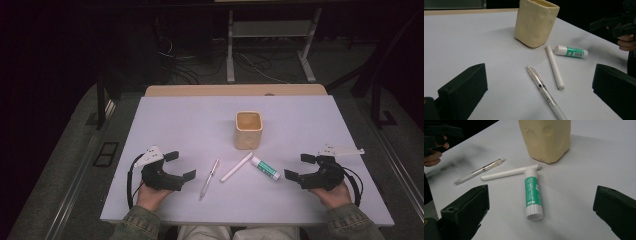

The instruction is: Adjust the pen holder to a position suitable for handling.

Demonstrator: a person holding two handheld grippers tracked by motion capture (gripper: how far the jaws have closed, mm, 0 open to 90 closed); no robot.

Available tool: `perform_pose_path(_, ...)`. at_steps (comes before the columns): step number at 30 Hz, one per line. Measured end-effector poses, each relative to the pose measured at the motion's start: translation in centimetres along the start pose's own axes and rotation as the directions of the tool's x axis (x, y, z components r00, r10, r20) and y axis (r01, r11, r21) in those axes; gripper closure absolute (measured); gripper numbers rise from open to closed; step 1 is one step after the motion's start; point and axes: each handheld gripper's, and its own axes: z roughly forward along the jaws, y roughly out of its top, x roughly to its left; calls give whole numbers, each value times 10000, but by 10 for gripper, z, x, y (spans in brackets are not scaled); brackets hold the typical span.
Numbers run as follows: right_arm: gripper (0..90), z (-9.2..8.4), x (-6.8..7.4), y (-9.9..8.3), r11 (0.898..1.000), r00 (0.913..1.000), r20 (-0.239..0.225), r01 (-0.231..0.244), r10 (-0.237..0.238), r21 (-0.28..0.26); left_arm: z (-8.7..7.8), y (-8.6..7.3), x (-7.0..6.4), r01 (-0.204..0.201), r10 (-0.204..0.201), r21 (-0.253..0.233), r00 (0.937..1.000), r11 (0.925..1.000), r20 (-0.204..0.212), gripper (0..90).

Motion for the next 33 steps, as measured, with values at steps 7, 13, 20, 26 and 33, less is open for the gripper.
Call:
perform_pose_path(7,2,-2,-3,0,10000,9999,124,-2,3,-53,0,-1,0,60,-60,23,10000,10000,-31,0)
perform_pose_path(13,2,-1,-2,0,9999,10000,61,24,-25,114,1,-2,-1,58,-59,76,9999,10000,86,0)
perform_pose_path(20,2,1,-1,0,9993,9999,-91,89,-86,366,1,-2,0,60,-62,176,9999,9998,104,0)
perform_pose_path(26,2,1,0,1,9988,9999,-57,143,-140,470,1,-3,0,78,-79,178,9999,9998,72,0)
perform_pose_path(33,2,4,3,7,9951,9995,28,309,-313,941,1,-4,0,47,-49,306,10000,9995,69,0)
